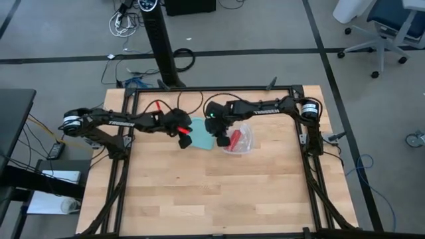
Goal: Roll bandage
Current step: Close the transparent tupperware
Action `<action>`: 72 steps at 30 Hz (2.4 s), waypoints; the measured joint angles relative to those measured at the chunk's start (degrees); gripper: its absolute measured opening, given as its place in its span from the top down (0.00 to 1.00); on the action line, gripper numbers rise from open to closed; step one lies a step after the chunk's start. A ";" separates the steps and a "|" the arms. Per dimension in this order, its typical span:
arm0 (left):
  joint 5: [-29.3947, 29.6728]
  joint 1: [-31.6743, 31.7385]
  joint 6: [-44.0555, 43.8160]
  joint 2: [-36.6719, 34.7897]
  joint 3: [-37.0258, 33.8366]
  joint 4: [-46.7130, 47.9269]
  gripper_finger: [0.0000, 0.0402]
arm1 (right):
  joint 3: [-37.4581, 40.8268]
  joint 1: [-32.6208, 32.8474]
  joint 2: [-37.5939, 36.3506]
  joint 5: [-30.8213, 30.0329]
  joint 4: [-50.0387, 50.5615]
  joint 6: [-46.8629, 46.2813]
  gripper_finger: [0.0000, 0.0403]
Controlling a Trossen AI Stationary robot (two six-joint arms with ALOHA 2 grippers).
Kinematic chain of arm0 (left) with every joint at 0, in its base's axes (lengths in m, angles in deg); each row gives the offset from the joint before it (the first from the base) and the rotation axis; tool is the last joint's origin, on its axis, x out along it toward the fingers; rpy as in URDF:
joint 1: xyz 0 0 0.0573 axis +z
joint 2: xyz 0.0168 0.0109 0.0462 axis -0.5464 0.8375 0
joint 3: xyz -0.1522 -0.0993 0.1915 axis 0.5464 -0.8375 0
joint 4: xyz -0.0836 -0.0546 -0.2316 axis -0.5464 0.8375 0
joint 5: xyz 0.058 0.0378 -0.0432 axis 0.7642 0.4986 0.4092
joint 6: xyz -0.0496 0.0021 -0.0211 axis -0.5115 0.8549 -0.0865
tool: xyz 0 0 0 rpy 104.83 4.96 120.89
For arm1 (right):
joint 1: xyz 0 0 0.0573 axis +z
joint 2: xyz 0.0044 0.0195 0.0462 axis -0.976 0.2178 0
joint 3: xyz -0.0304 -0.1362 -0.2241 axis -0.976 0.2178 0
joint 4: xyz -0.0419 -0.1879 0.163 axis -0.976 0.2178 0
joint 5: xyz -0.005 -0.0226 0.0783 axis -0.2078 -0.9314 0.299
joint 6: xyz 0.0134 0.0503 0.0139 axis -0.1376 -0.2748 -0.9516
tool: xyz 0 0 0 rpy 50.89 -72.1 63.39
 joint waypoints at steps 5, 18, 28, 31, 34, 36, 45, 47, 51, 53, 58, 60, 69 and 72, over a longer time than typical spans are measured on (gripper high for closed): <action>1.66 -2.71 -0.14 3.21 0.00 -0.65 0.82 | 0.02 3.86 0.00 -0.08 0.30 -1.36 0.77; -4.47 -5.36 -6.43 11.34 0.39 -1.43 0.62 | 0.07 8.37 -0.97 -1.78 2.76 -3.05 0.76; -17.54 -11.75 -16.51 11.28 0.22 -0.67 0.64 | 0.07 12.55 -1.68 0.21 6.03 1.93 0.76; -19.56 -13.54 -16.81 10.79 -0.04 -2.60 0.64 | 0.07 15.27 -1.69 0.40 5.85 3.29 0.76; -19.74 -14.96 -16.81 9.24 0.18 -4.40 0.64 | 0.07 17.75 -2.38 -0.06 5.59 3.14 0.77; -19.21 -15.86 -15.94 8.03 1.06 -4.81 0.64 | 0.04 19.65 -2.70 -1.77 5.66 2.15 0.77; -8.80 -15.45 -17.15 5.53 3.35 -4.70 0.64 | 0.04 29.58 -2.71 -22.87 3.02 -5.43 0.77; -8.71 -14.45 -20.44 5.53 3.35 -4.46 0.64 | 0.07 31.29 -2.71 -27.31 2.29 -7.20 0.77; -7.58 -13.70 -25.20 5.51 2.75 -4.83 0.64 | 0.47 33.80 -2.73 -31.13 -0.66 -10.65 0.77; -6.78 -13.70 -26.66 5.51 1.74 -5.18 0.64 | 1.71 34.73 -2.80 -33.74 -1.70 -12.18 0.77; -6.04 -14.25 -30.05 5.45 -2.42 -11.08 0.64 | 4.17 37.11 -2.80 -37.75 -2.61 -15.68 0.77; -6.03 -14.96 -31.55 5.45 -4.18 -13.85 0.64 | 5.46 37.72 -2.78 -37.93 -2.67 -18.03 0.77; -5.73 -19.02 -39.17 5.43 -15.18 -41.01 0.71 | 11.66 40.67 -2.73 -45.03 -12.16 -23.28 0.77; -6.77 -19.10 -40.63 5.42 -18.77 -48.40 0.72 | 12.37 41.14 -2.73 -45.85 -12.33 -24.04 0.77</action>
